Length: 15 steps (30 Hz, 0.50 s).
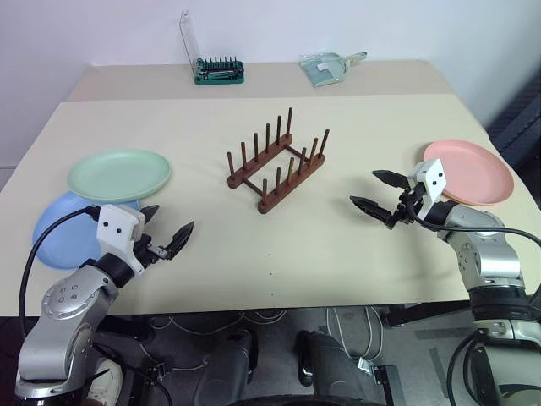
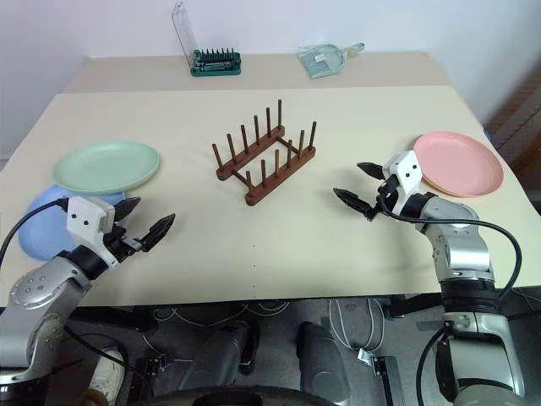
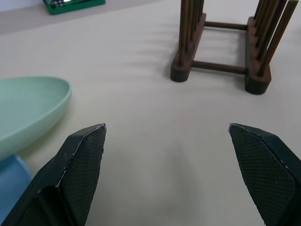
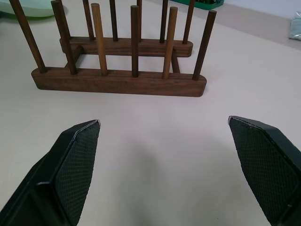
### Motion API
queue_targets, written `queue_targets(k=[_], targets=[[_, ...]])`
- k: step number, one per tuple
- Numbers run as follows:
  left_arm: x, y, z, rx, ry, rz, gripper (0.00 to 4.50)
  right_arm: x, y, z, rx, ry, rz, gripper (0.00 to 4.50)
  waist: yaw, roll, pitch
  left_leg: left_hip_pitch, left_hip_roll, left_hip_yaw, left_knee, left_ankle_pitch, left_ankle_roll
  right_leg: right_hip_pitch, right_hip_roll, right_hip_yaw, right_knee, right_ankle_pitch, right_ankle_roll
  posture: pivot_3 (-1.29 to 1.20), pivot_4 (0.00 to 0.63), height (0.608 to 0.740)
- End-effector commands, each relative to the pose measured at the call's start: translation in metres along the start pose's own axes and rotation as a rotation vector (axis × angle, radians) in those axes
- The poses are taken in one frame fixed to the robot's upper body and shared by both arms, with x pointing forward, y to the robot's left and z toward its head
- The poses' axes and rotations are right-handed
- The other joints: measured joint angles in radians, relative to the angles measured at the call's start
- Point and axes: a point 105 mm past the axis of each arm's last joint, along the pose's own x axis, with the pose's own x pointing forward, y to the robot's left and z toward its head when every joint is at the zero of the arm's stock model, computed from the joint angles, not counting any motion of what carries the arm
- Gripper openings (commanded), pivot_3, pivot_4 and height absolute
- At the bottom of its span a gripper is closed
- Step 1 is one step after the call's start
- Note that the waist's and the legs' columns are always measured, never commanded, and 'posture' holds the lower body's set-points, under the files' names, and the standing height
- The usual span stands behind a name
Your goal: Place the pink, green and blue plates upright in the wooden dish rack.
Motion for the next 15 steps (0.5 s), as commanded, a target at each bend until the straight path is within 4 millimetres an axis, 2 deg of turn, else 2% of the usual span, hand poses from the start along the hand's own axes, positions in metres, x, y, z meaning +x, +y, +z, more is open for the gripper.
queue_targets(k=[1, 7, 10, 15], targets=[[-0.004, -0.002, 0.013, 0.035, -0.044, 0.004, 4.29, 0.003, 0.001, 0.014, -0.034, -0.034, 0.006, 4.49, 0.000, 0.000, 0.000, 0.000, 0.000, 0.000, 0.000, 0.000, 0.000, 0.000, 0.000, 0.000, 0.000, 0.000, 0.000, 0.00, 0.150, 0.735], [-0.004, 0.002, 0.011, 0.042, -0.028, 0.036, 4.29, 0.015, 0.006, 0.013, -0.038, -0.027, 0.024, 4.49, -0.001, 0.000, 0.000, 0.000, 0.000, 0.000, 0.000, 0.000, -0.001, 0.000, 0.000, 0.000, 0.000, 0.000, 0.000, 0.00, 0.150, 0.735], [-0.003, -0.007, 0.014, 0.047, -0.031, -0.010, 4.29, 0.020, 0.008, 0.021, -0.029, -0.052, 0.037, 4.49, 0.000, 0.000, 0.000, 0.000, 0.000, 0.000, 0.000, 0.000, 0.000, 0.000, 0.000, 0.000, 0.000, 0.000, 0.000, 0.00, 0.150, 0.735], [0.000, -0.026, 0.008, 0.045, -0.004, -0.090, 4.29, 0.020, 0.018, 0.017, -0.027, -0.040, 0.057, 4.49, 0.002, 0.000, 0.000, 0.000, 0.000, 0.000, 0.000, 0.000, 0.000, 0.000, 0.000, 0.000, 0.000, 0.000, 0.000, 0.00, 0.150, 0.735]])
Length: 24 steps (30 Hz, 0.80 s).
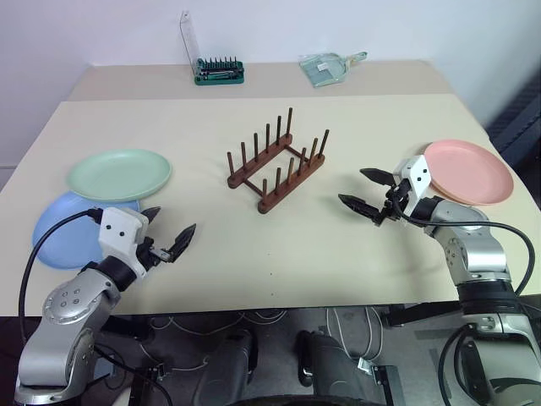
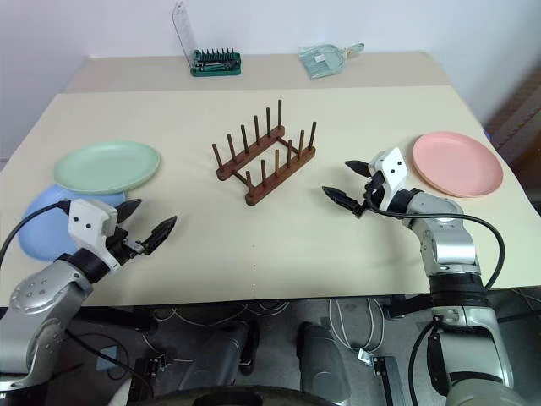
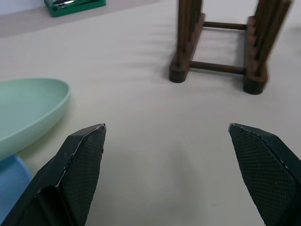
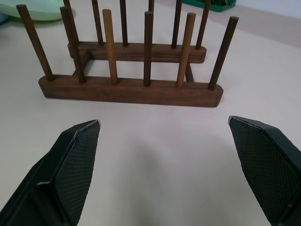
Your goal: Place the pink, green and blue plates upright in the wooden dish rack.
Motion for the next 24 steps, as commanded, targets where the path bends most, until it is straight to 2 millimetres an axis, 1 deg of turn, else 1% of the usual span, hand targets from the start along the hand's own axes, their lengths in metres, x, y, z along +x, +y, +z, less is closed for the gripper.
queue_targets(k=[1, 3, 5, 7, 8, 9, 10, 12, 14, 17, 18, 19, 21, 24], targets=[[0.002, -0.018, 0.003, 0.021, 0.006, -0.087, 4.29, 0.001, 0.009, 0.013, -0.025, -0.044, 0.023, 4.49, -0.001, 0.000, 0.000, 0.000, 0.000, 0.000, 0.000, 0.000, 0.000, 0.000, 0.000, 0.000, 0.000, 0.000, 0.000, 0.00, 0.150, 0.735], [0.003, -0.024, 0.000, 0.012, 0.026, -0.138, 4.29, 0.001, 0.015, 0.011, -0.019, -0.048, 0.027, 4.49, -0.001, 0.000, 0.000, 0.000, 0.000, 0.000, 0.000, 0.000, 0.000, 0.000, 0.000, 0.000, 0.000, 0.000, 0.000, 0.00, 0.150, 0.735], [0.004, -0.036, -0.009, 0.025, 0.066, -0.215, 4.29, 0.000, 0.022, 0.006, -0.014, -0.044, 0.030, 4.49, -0.001, 0.000, 0.000, 0.000, 0.000, 0.000, 0.000, -0.001, -0.001, 0.000, 0.000, 0.000, 0.000, 0.000, 0.000, 0.00, 0.150, 0.735], [0.011, -0.046, -0.015, 0.035, 0.092, -0.263, 4.29, -0.002, 0.022, 0.003, 0.001, -0.041, 0.028, 4.49, -0.001, 0.001, 0.000, 0.000, 0.000, 0.000, 0.000, -0.001, -0.001, 0.000, 0.000, 0.000, 0.000, 0.000, 0.000, 0.00, 0.150, 0.735], [0.015, -0.049, -0.017, 0.032, 0.096, -0.273, 4.29, -0.002, 0.024, 0.001, 0.009, -0.041, 0.027, 4.49, 0.000, 0.001, 0.000, 0.000, 0.000, 0.000, 0.000, -0.001, -0.001, 0.000, 0.000, 0.000, 0.000, 0.000, 0.000, 0.00, 0.150, 0.735], [0.014, -0.047, -0.021, 0.028, 0.102, -0.276, 4.29, 0.000, 0.031, -0.001, 0.014, -0.042, 0.030, 4.49, -0.001, 0.001, 0.000, 0.000, 0.000, 0.000, 0.000, -0.001, -0.001, 0.000, 0.000, 0.000, 0.000, 0.000, 0.000, 0.00, 0.150, 0.735], [0.020, -0.047, -0.026, 0.034, 0.115, -0.283, 4.29, 0.000, 0.039, 0.001, 0.015, -0.048, 0.040, 4.49, -0.002, 0.001, 0.000, 0.000, 0.000, 0.000, 0.000, -0.001, -0.001, 0.000, 0.000, 0.000, 0.000, 0.000, 0.000, 0.00, 0.150, 0.735], [0.047, -0.057, -0.030, 0.028, 0.111, -0.304, 4.29, -0.009, 0.046, 0.003, 0.025, -0.068, 0.040, 4.49, 0.001, 0.003, -0.001, 0.000, 0.000, 0.000, 0.000, -0.001, -0.001, -0.001, 0.000, 0.000, 0.001, 0.000, 0.000, 0.00, 0.150, 0.735], [0.066, -0.064, -0.031, 0.010, 0.101, -0.330, 4.29, -0.012, 0.054, 0.001, 0.032, -0.068, 0.039, 4.49, 0.013, 0.003, -0.001, 0.000, 0.000, -0.001, 0.000, 0.000, -0.001, 0.000, 0.000, -0.001, 0.002, 0.000, 0.000, 0.00, 0.150, 0.735], [0.102, -0.074, -0.040, 0.032, 0.120, -0.339, 4.29, -0.012, 0.065, -0.006, 0.048, -0.060, 0.049, 4.49, 0.022, 0.002, -0.002, 0.000, -0.001, 0.000, 0.002, 0.000, 0.000, 0.001, 0.000, -0.001, 0.001, 0.000, 0.001, 0.00, 0.150, 0.735], [0.111, -0.077, -0.041, 0.041, 0.127, -0.343, 4.29, -0.010, 0.066, -0.006, 0.052, -0.063, 0.050, 4.49, 0.026, 0.002, -0.002, 0.000, -0.001, 0.000, 0.002, 0.000, 0.001, 0.001, 0.000, -0.001, 0.001, 0.001, 0.001, 0.00, 0.150, 0.735], [0.116, -0.077, -0.042, 0.046, 0.129, -0.346, 4.29, -0.009, 0.068, -0.005, 0.054, -0.065, 0.051, 4.49, 0.026, 0.002, -0.002, 0.000, -0.001, 0.000, 0.002, 0.000, 0.001, 0.001, 0.000, -0.001, 0.001, 0.001, 0.002, 0.00, 0.150, 0.735], [0.128, -0.086, -0.036, 0.064, 0.109, -0.385, 4.29, -0.007, 0.069, -0.004, 0.054, -0.074, 0.053, 4.49, 0.023, 0.003, -0.002, 0.001, -0.001, 0.000, 0.002, 0.000, 0.001, 0.001, 0.000, 0.000, 0.001, 0.001, 0.002, 0.00, 0.150, 0.735], [0.142, -0.089, -0.033, 0.108, 0.108, -0.385, 4.29, -0.004, 0.071, -0.003, 0.054, -0.081, 0.053, 4.49, 0.028, 0.003, -0.003, 0.001, -0.001, 0.000, 0.002, 0.001, 0.001, 0.001, 0.001, -0.001, 0.001, 0.001, 0.002, 0.00, 0.150, 0.735]])
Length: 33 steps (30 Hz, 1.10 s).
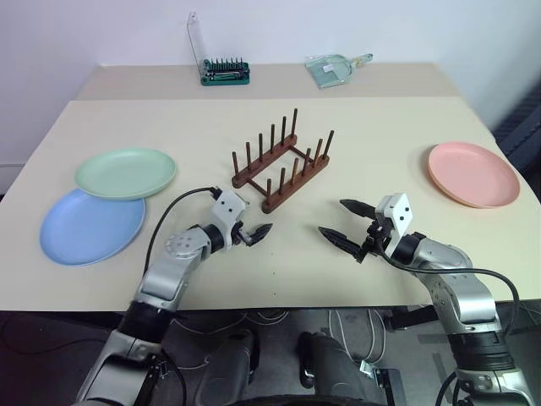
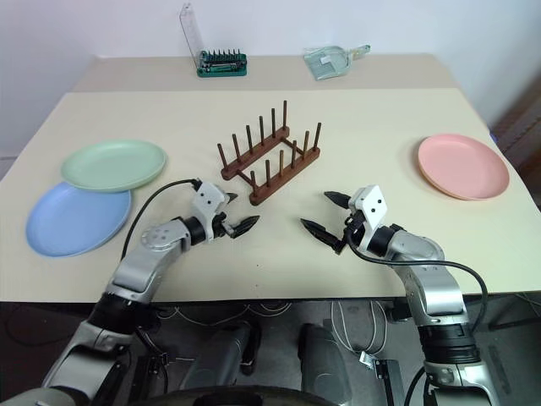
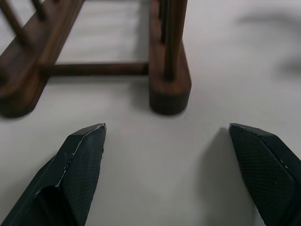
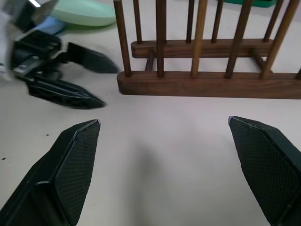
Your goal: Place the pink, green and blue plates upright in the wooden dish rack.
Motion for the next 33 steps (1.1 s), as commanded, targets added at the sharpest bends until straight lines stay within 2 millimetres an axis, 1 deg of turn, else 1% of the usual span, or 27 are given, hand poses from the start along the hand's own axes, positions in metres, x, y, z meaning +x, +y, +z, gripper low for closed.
queue_targets(k=[1, 3, 5, 6, 7, 8, 10, 11, 12, 15, 17, 20, 22, 26, 29, 31, 32, 33], targets=[[0.012, -0.002, -0.008, 0.032, 0.045, -0.016, 4.29, 0.003, 0.005, 0.013, -0.031, -0.048, 0.010, 4.49, 0.001, 0.000, 0.000, 0.000, 0.000, 0.000, 0.000, 0.000, 0.000, 0.001, 0.000, 0.000, 0.000, 0.000, 0.000, 0.00, 0.150, 0.735], [0.018, -0.002, -0.004, 0.021, 0.033, -0.028, 4.29, 0.004, 0.006, 0.012, -0.030, -0.048, 0.015, 4.49, 0.000, 0.000, 0.000, 0.000, 0.000, 0.000, 0.001, 0.000, 0.000, 0.001, 0.000, 0.000, 0.000, 0.000, 0.001, 0.00, 0.150, 0.735], [0.023, -0.002, 0.001, -0.003, 0.014, -0.031, 3.77, 0.005, 0.007, 0.012, -0.030, -0.049, 0.017, 4.50, 0.001, 0.000, 0.000, 0.000, 0.000, 0.000, 0.001, 0.000, 0.000, 0.001, 0.000, 0.000, 0.000, 0.001, 0.001, 0.00, 0.150, 0.735], [0.024, -0.004, 0.003, -0.011, 0.001, -0.043, 3.44, 0.006, 0.008, 0.012, -0.031, -0.048, 0.017, 4.50, 0.000, 0.000, 0.000, 0.000, 0.000, 0.000, 0.001, 0.000, 0.000, 0.001, 0.000, 0.000, 0.000, 0.001, 0.002, 0.00, 0.150, 0.735], [0.024, -0.010, 0.005, -0.006, -0.013, -0.073, 2.99, 0.006, 0.008, 0.011, -0.033, -0.047, 0.016, 4.50, -0.001, 0.000, 0.000, 0.000, 0.000, 0.000, 0.001, 0.000, 0.000, 0.001, 0.000, 0.000, 0.000, 0.001, 0.002, 0.00, 0.150, 0.735], [0.023, -0.014, 0.004, 0.000, -0.014, -0.088, 2.44, 0.005, 0.008, 0.011, -0.033, -0.047, 0.016, 4.50, -0.002, 0.000, 0.000, 0.000, 0.000, 0.000, 0.001, 0.000, 0.000, 0.001, 0.000, 0.000, 0.000, 0.002, 0.003, 0.00, 0.150, 0.735], [0.022, -0.017, 0.002, 0.008, -0.011, -0.104, 1.56, 0.004, 0.009, 0.011, -0.034, -0.045, 0.014, 4.50, -0.003, 0.000, 0.000, 0.000, 0.000, 0.000, 0.000, 0.000, 0.000, 0.000, 0.000, 0.000, 0.000, 0.002, 0.003, 0.00, 0.150, 0.735], [0.021, -0.017, 0.001, 0.012, -0.008, -0.102, 0.99, 0.004, 0.009, 0.011, -0.034, -0.042, 0.012, 4.50, -0.002, 0.000, 0.000, 0.000, 0.000, 0.000, 0.000, 0.000, 0.001, 0.000, 0.000, 0.000, 0.000, 0.002, 0.003, 0.00, 0.150, 0.735], [0.021, -0.015, 0.001, 0.021, -0.004, -0.098, 0.75, 0.003, 0.009, 0.011, -0.034, -0.038, 0.012, 4.50, -0.002, 0.000, 0.000, 0.000, 0.000, 0.000, 0.000, 0.000, 0.001, 0.000, 0.000, 0.000, 0.000, 0.002, 0.003, 0.00, 0.150, 0.735], [0.017, -0.018, 0.002, 0.091, -0.010, -0.158, 0.76, -0.002, 0.008, 0.009, -0.041, -0.004, 0.004, 4.50, -0.002, 0.000, 0.000, 0.000, 0.000, 0.000, 0.001, 0.000, 0.001, 0.000, 0.000, 0.000, 0.000, 0.001, 0.002, 0.00, 0.150, 0.735], [0.011, -0.022, 0.005, 0.131, -0.019, -0.241, 0.76, -0.010, 0.006, 0.002, -0.053, 0.059, 0.012, 4.50, -0.002, 0.000, 0.000, 0.000, 0.000, 0.000, 0.001, 0.000, 0.001, 0.000, 0.000, 0.000, 0.000, 0.001, 0.002, 0.00, 0.150, 0.735], [-0.001, -0.024, 0.008, 0.165, -0.021, -0.383, 0.76, -0.026, 0.008, -0.014, -0.064, 0.174, 0.056, 4.50, 0.000, 0.000, 0.000, -0.001, 0.000, 0.000, 0.000, 0.000, 0.001, 0.000, 0.000, 0.000, -0.001, 0.000, 0.000, 0.00, 0.150, 0.735], [-0.008, -0.024, 0.009, 0.180, -0.008, -0.461, 0.76, -0.033, 0.008, -0.017, -0.054, 0.197, 0.058, 4.50, -0.001, 0.000, 0.000, -0.001, 0.000, 0.000, 0.000, 0.000, 0.001, 0.000, 0.000, 0.000, -0.001, 0.000, 0.000, 0.00, 0.150, 0.735], [-0.010, -0.018, 0.009, 0.203, 0.011, -0.514, 0.76, -0.038, 0.006, -0.018, -0.048, 0.204, 0.036, 4.50, -0.003, 0.000, 0.000, -0.001, 0.000, 0.000, 0.001, 0.000, 0.001, 0.000, 0.000, 0.000, -0.001, 0.000, 0.000, 0.00, 0.150, 0.735], [-0.007, -0.010, 0.004, 0.219, 0.041, -0.515, 0.76, -0.041, 0.005, -0.018, -0.056, 0.205, 0.014, 4.50, -0.002, 0.000, 0.000, -0.001, 0.000, 0.000, 0.001, 0.000, 0.001, 0.000, 0.000, -0.001, -0.001, 0.000, 0.000, 0.00, 0.150, 0.735], [-0.005, -0.008, 0.003, 0.191, 0.039, -0.505, 1.81, -0.041, 0.006, -0.018, -0.058, 0.200, 0.010, 4.50, -0.001, 0.000, 0.000, -0.001, 0.000, 0.000, 0.001, 0.000, 0.001, 0.000, 0.000, -0.001, -0.001, 0.000, 0.000, 0.00, 0.150, 0.735], [-0.005, -0.008, 0.003, 0.192, 0.037, -0.506, 2.16, -0.041, 0.006, -0.018, -0.060, 0.199, 0.007, 4.50, -0.001, 0.000, 0.000, -0.002, 0.000, 0.000, 0.001, 0.000, 0.001, 0.000, -0.001, -0.001, -0.001, 0.000, 0.000, 0.00, 0.150, 0.735], [-0.005, -0.007, 0.003, 0.201, 0.037, -0.497, 2.66, -0.041, 0.006, -0.018, -0.061, 0.198, 0.003, 4.50, -0.001, 0.000, 0.000, -0.002, 0.000, 0.000, 0.001, 0.000, 0.002, 0.000, -0.001, -0.001, -0.001, 0.000, 0.001, 0.00, 0.150, 0.735]])
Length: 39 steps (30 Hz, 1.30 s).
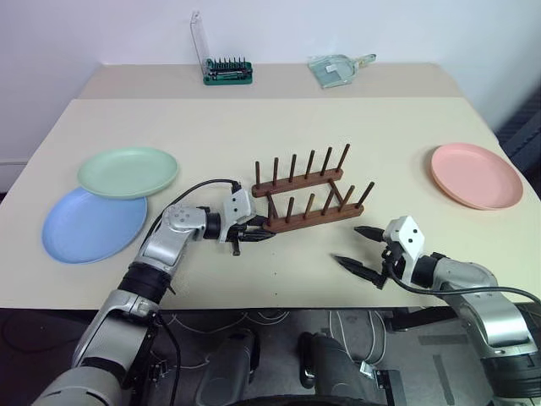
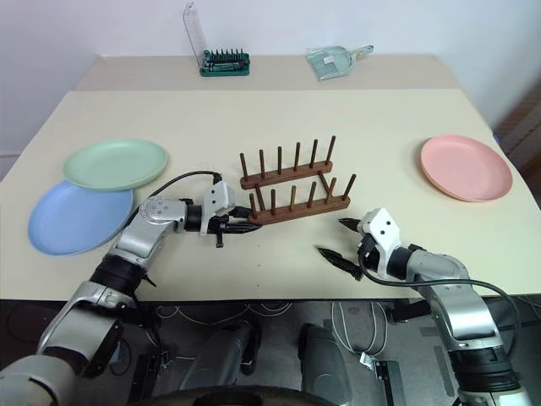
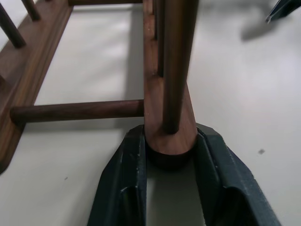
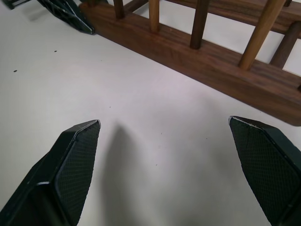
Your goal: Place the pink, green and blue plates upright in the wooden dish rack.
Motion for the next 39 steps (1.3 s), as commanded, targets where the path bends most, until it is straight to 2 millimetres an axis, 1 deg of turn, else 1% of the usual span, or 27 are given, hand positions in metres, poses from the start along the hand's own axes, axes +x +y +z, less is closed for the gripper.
queue_targets(k=[1, 3, 5, 7, 8, 10, 11, 13, 15, 16, 17, 20, 22, 25, 28, 29, 32, 36, 39], targets=[[-0.001, 0.002, 0.001, 0.019, -0.004, 0.023, 3.17, -0.005, -0.003, 0.012, -0.050, -0.034, -0.024, 4.50, 0.000, 0.000, 0.000, 0.000, 0.000, 0.000, 0.000, 0.000, 0.000, 0.000, 0.000, 0.000, 0.000, 0.000, 0.001, 0.00, 0.150, 0.735], [-0.008, 0.004, -0.002, 0.010, 0.003, 0.054, 4.12, -0.006, -0.004, 0.012, -0.054, -0.031, -0.033, 4.50, -0.001, 0.000, 0.000, 0.000, 0.000, 0.000, 0.000, 0.000, 0.000, 0.000, 0.000, 0.000, 0.000, 0.000, 0.000, 0.00, 0.150, 0.735], [-0.017, 0.005, -0.008, -0.008, 0.026, 0.092, 4.12, -0.007, -0.008, 0.012, -0.057, -0.026, -0.048, 4.50, -0.005, 0.000, 0.000, 0.000, 0.000, 0.000, 0.000, 0.000, 0.000, 0.000, 0.000, 0.000, 0.001, 0.000, 0.000, 0.00, 0.150, 0.735], [-0.025, 0.001, -0.011, -0.037, 0.036, 0.095, 4.12, -0.008, -0.011, 0.011, -0.060, -0.016, -0.054, 4.50, -0.010, 0.000, 0.000, 0.001, 0.001, 0.000, 0.000, 0.000, 0.000, 0.000, 0.000, 0.000, 0.001, 0.000, 0.000, 0.00, 0.150, 0.735], [-0.029, -0.002, -0.012, -0.059, 0.037, 0.099, 3.81, -0.008, -0.014, 0.009, -0.061, -0.006, -0.063, 4.24, -0.014, 0.000, 0.000, 0.001, 0.001, 0.000, 0.000, 0.000, 0.000, 0.000, 0.001, 0.000, 0.001, 0.000, 0.000, 0.00, 0.150, 0.735], [-0.033, -0.005, -0.011, -0.083, 0.039, 0.105, 3.14, -0.008, -0.017, 0.008, -0.062, 0.005, -0.072, 3.56, -0.020, 0.000, 0.000, 0.001, 0.001, 0.000, 0.000, 0.000, 0.000, 0.000, 0.000, 0.000, 0.001, 0.000, -0.001, 0.00, 0.150, 0.735], [-0.035, -0.009, -0.011, -0.091, 0.038, 0.098, 2.65, -0.008, -0.018, 0.007, -0.066, 0.006, -0.076, 3.11, -0.024, 0.000, 0.000, 0.001, 0.001, 0.000, 0.000, 0.000, 0.000, 0.000, 0.000, 0.000, 0.001, 0.000, -0.001, 0.00, 0.150, 0.735], [-0.037, -0.025, -0.011, -0.120, 0.031, 0.042, 1.64, -0.005, -0.021, 0.006, -0.080, 0.021, -0.080, 2.06, -0.027, 0.000, 0.000, 0.001, 0.001, 0.000, 0.000, 0.000, 0.000, 0.000, 0.000, 0.000, 0.001, 0.000, -0.001, 0.00, 0.150, 0.735], [-0.033, -0.045, -0.009, -0.138, 0.028, -0.019, 0.53, 0.001, -0.024, 0.008, -0.090, 0.027, -0.088, 1.00, -0.029, 0.000, 0.000, 0.001, 0.000, 0.000, 0.000, 0.000, 0.000, 0.000, 0.000, 0.001, 0.001, 0.000, -0.001, 0.00, 0.150, 0.735], [-0.031, -0.051, -0.008, -0.143, 0.026, -0.038, 0.01, 0.003, -0.025, 0.009, -0.095, 0.033, -0.092, 0.48, -0.029, 0.001, 0.000, 0.001, 0.000, 0.000, -0.001, 0.000, 0.000, 0.000, 0.000, 0.001, 0.001, -0.001, -0.001, 0.00, 0.150, 0.735], [-0.027, -0.054, -0.007, -0.135, 0.033, -0.033, 0.00, 0.005, -0.027, 0.009, -0.110, 0.037, -0.101, 0.02, -0.027, 0.001, 0.000, 0.001, 0.000, 0.000, -0.001, 0.000, 0.000, 0.000, 0.000, 0.001, 0.001, 0.000, -0.001, 0.00, 0.150, 0.735], [-0.008, -0.058, 0.002, -0.123, 0.008, -0.023, 0.00, 0.013, -0.037, 0.006, -0.163, 0.081, -0.150, 0.02, -0.020, 0.001, 0.000, 0.001, 0.000, 0.000, 0.000, 0.000, 0.000, 0.000, 0.000, 0.000, 0.001, -0.001, -0.001, 0.00, 0.150, 0.735], [-0.001, -0.057, 0.001, -0.127, 0.009, -0.004, 0.00, 0.017, -0.039, 0.007, -0.185, 0.082, -0.157, 0.02, -0.018, 0.000, 0.000, 0.001, 0.000, 0.000, 0.001, 0.000, 0.000, 0.001, -0.001, 0.000, 0.001, 0.000, -0.001, 0.00, 0.150, 0.735], [0.006, -0.040, -0.015, -0.102, 0.059, 0.127, 0.00, 0.029, -0.041, 0.013, -0.201, 0.071, -0.157, 0.02, -0.022, 0.001, -0.001, 0.001, 0.000, 0.000, 0.000, 0.000, 0.000, 0.001, 0.000, 0.000, 0.001, 0.000, -0.001, 0.00, 0.150, 0.735], [0.007, -0.030, -0.019, -0.093, 0.054, 0.198, 0.00, 0.035, -0.043, 0.014, -0.223, 0.075, -0.155, 0.02, -0.024, 0.001, -0.001, 0.002, 0.000, 0.000, 0.001, 0.000, 0.000, 0.002, 0.000, 0.000, 0.002, 0.000, -0.001, 0.00, 0.150, 0.735], [0.007, -0.022, -0.019, -0.102, 0.046, 0.247, 0.00, 0.038, -0.045, 0.016, -0.228, 0.070, -0.159, 0.02, -0.024, 0.001, -0.001, 0.003, 0.000, 0.000, 0.001, 0.000, 0.000, 0.002, 0.000, 0.000, 0.002, 0.000, -0.001, 0.00, 0.150, 0.735], [0.005, -0.005, -0.022, -0.109, 0.039, 0.346, 0.00, 0.045, -0.050, 0.018, -0.248, 0.065, -0.173, 0.02, -0.025, 0.002, -0.001, 0.006, 0.000, 0.000, 0.001, 0.000, 0.000, 0.005, 0.000, 0.000, 0.002, -0.002, 0.002, 0.00, 0.150, 0.735], [0.005, 0.009, -0.020, -0.103, 0.024, 0.417, 0.00, 0.051, -0.056, 0.019, -0.261, 0.056, -0.186, 0.02, -0.028, 0.002, -0.001, 0.009, 0.000, 0.000, 0.000, 0.000, 0.000, 0.008, 0.001, 0.000, 0.002, -0.002, 0.002, 0.00, 0.150, 0.735], [0.004, 0.019, -0.021, -0.098, 0.028, 0.459, 0.00, 0.056, -0.063, 0.021, -0.266, 0.049, -0.210, 0.02, -0.029, 0.002, -0.001, 0.010, 0.000, 0.000, 0.000, 0.000, 0.000, 0.008, 0.001, 0.001, 0.002, -0.001, 0.003, 0.00, 0.150, 0.735]])
